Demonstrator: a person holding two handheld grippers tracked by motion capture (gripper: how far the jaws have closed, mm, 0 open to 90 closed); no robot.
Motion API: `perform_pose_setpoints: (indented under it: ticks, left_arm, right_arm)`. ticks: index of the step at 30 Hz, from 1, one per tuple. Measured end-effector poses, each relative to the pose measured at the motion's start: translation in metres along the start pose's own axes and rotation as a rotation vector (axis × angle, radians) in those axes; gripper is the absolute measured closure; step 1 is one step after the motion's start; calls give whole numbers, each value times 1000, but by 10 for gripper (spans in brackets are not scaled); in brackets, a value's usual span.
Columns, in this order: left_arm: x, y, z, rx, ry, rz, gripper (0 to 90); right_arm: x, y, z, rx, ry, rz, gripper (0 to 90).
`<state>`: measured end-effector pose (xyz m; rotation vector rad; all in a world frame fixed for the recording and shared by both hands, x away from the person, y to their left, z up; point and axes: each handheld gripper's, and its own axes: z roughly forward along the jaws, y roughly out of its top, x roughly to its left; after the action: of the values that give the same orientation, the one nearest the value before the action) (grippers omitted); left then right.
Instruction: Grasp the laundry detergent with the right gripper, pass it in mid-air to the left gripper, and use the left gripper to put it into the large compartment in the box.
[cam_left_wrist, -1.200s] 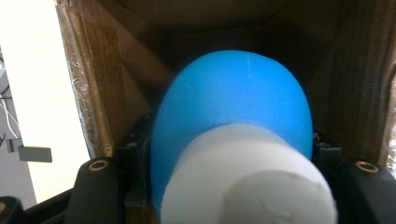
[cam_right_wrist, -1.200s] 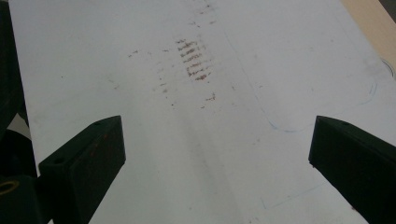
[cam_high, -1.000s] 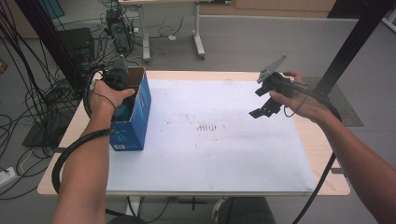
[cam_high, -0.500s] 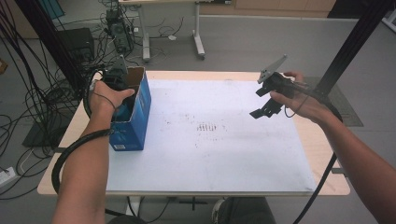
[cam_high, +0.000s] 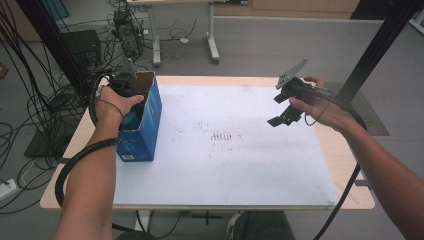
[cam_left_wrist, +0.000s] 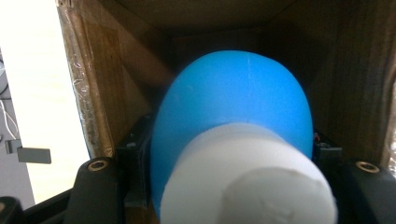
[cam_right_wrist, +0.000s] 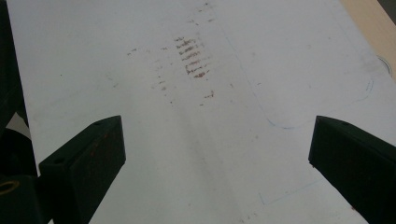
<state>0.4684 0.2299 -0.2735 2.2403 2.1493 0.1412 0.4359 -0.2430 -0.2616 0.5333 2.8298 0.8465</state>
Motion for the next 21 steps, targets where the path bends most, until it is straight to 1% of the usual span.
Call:
perform_pose_setpoints:
  ticks: [21]
  left_arm:
    - [-1, -1, 0, -3, 4, 6, 361]
  right_arm:
    - [0, -2, -1, -1, -2, 1, 38]
